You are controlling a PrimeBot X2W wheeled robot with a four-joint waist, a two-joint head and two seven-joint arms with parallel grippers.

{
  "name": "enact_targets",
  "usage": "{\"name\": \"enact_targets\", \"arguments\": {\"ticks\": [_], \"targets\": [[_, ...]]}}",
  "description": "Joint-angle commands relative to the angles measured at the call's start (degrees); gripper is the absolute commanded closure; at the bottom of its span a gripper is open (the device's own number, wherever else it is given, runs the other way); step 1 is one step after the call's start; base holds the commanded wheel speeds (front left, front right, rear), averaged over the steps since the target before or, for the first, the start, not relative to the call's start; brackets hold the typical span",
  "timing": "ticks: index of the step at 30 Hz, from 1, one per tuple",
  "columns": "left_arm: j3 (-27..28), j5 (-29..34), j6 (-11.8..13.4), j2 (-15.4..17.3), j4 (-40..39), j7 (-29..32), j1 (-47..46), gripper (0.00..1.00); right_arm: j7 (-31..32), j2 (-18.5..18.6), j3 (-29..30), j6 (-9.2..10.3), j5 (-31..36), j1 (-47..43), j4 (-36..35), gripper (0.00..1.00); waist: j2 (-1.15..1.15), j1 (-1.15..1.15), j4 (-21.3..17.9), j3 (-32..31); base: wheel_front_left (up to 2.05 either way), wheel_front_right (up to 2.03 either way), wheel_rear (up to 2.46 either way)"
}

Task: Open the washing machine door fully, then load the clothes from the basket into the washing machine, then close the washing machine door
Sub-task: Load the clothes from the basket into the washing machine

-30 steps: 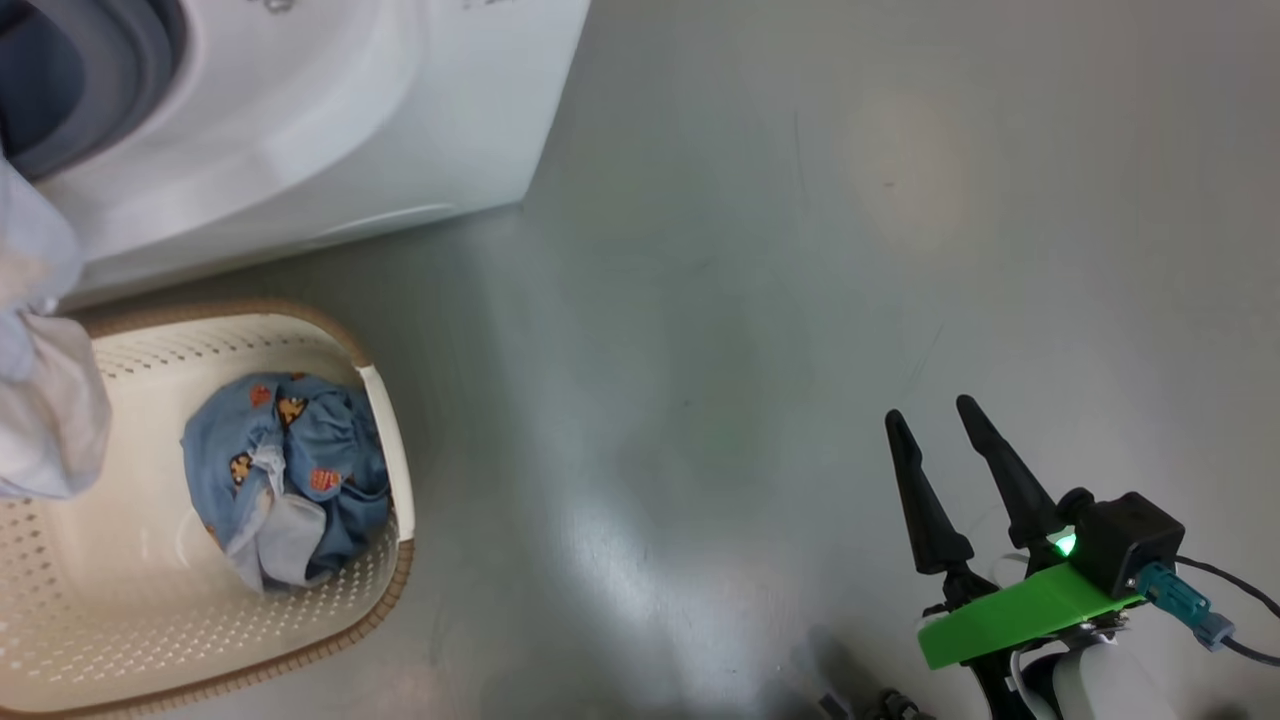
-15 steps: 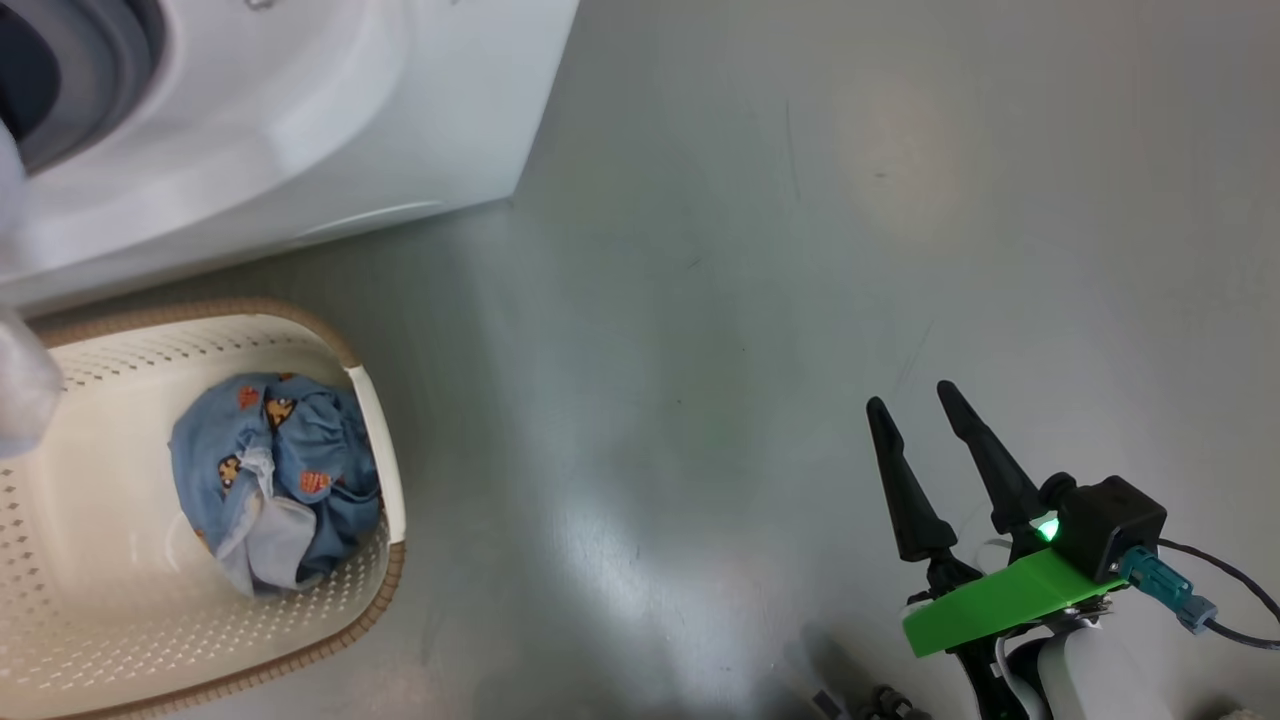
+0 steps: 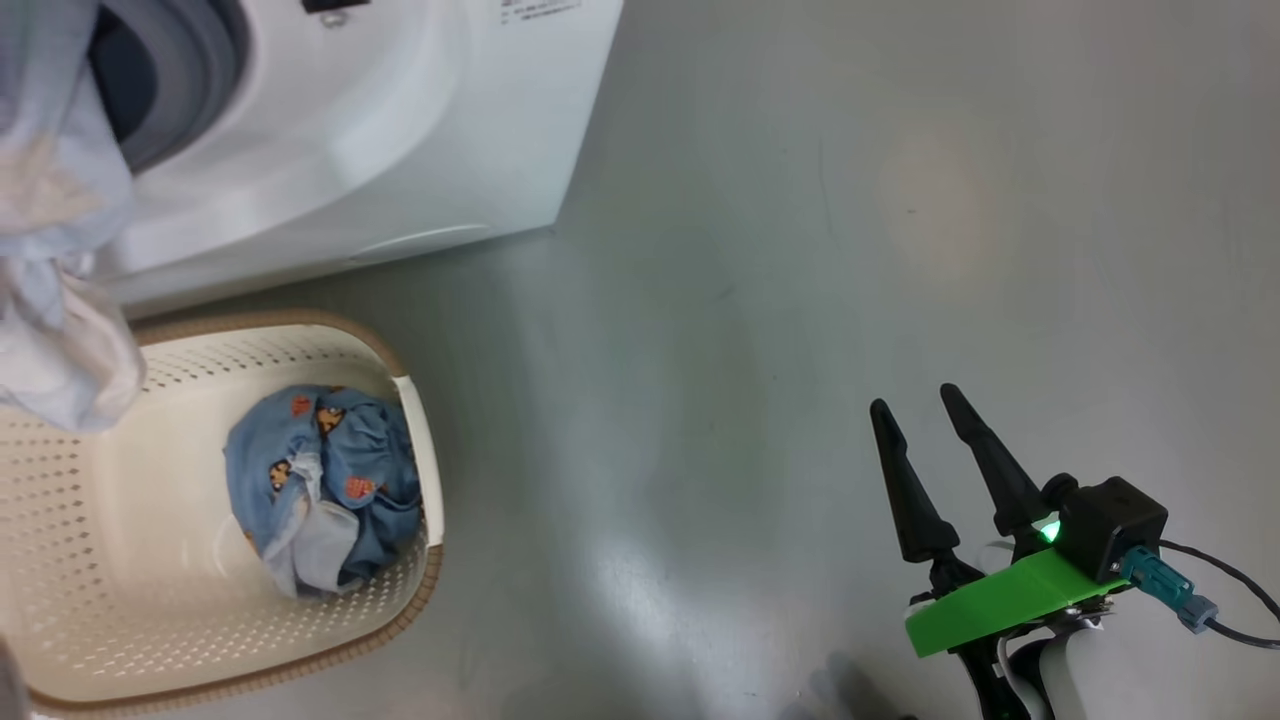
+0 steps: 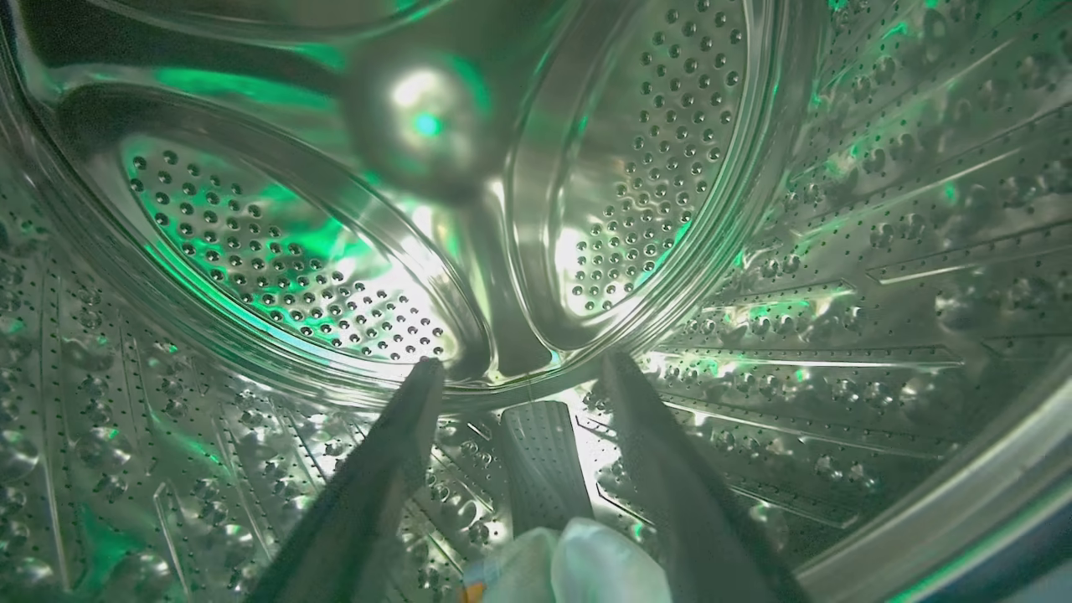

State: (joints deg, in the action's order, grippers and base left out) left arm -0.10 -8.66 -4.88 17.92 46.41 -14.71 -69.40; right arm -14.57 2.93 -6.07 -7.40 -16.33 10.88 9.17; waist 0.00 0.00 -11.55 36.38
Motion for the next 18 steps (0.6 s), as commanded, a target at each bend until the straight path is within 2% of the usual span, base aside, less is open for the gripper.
{"name": "enact_targets", "arguments": {"ticks": [1, 9, 18], "targets": [[0.94, -0.62, -0.18, 2.01, -0.90, -0.29, 1.82, 0.00, -0.42, 0.04, -0.91, -0.09, -0.05, -0.42, -0.65, 0.00, 0.00, 0.00, 1.00, -1.21, 0.00, 0.00, 0.00], [1.45, -1.95, -0.87, 0.53, -3.01, -0.29, 6.05, 0.00, -0.42, 0.28, -0.14, -0.09, 0.00, -0.42, -0.35, 0.00, 0.00, 0.00, 2.97, -3.12, 0.00, 0.00, 0.00], [2.38, -2.85, -1.21, -1.92, -12.55, -0.29, 15.79, 0.00, -0.42, 0.31, 0.64, -0.09, 0.26, -0.70, -0.81, 0.00, 0.00, 0.00, 4.77, -4.17, 0.00, 0.00, 0.00]]}}
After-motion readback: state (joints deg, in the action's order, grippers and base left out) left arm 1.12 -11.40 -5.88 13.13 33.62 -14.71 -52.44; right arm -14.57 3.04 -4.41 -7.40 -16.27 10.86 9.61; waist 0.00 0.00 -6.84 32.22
